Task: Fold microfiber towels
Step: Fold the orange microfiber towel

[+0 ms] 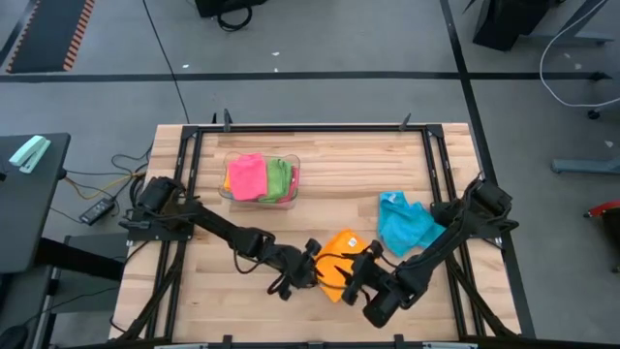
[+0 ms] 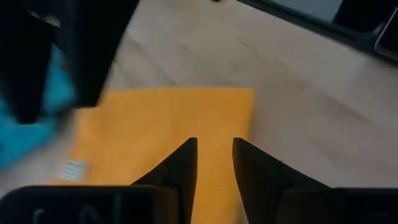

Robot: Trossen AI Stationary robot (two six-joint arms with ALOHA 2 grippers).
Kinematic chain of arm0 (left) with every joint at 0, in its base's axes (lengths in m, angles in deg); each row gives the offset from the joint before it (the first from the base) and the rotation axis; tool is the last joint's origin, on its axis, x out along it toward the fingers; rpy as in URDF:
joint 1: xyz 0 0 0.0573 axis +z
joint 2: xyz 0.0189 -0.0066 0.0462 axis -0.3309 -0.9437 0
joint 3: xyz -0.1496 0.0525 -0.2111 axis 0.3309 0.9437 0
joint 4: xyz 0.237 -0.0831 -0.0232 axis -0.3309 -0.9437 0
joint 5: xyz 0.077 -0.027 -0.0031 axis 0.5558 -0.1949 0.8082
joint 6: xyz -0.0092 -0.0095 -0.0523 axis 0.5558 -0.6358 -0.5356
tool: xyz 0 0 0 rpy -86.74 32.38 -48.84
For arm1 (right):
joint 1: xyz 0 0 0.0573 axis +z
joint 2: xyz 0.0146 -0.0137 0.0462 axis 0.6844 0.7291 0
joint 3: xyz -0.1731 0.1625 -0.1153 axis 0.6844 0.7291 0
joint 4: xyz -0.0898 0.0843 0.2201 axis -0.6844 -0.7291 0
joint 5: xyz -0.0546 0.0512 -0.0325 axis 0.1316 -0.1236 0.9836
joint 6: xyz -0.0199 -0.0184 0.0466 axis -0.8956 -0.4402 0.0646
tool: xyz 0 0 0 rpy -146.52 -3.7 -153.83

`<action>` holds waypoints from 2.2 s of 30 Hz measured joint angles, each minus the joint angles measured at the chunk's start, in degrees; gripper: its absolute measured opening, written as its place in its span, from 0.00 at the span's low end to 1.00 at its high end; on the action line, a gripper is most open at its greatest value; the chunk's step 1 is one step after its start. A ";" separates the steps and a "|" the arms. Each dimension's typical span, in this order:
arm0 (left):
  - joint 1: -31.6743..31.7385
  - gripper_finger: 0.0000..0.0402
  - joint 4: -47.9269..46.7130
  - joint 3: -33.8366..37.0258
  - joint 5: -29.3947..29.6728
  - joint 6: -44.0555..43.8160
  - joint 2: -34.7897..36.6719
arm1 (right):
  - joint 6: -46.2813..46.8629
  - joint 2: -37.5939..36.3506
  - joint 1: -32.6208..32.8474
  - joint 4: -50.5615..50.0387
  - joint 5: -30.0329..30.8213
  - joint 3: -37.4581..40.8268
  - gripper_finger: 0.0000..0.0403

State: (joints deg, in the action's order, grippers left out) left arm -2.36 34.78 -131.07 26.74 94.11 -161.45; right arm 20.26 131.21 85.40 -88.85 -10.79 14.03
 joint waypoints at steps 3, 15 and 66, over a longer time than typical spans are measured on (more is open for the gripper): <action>0.82 0.26 -1.45 0.02 -1.36 -6.40 -2.01 | -0.80 0.02 -1.41 9.39 1.18 5.13 0.49; 2.33 0.17 -11.20 -0.02 8.97 -8.65 -4.40 | -17.69 5.71 -8.07 32.60 -1.90 13.53 0.49; -2.25 0.28 -20.67 0.11 5.81 6.69 5.19 | 0.93 -8.96 2.09 4.86 -2.22 12.92 0.49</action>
State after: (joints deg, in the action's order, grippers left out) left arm -4.60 14.11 -130.96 32.55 100.80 -156.26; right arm 21.20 122.25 87.49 -83.99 -13.02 26.95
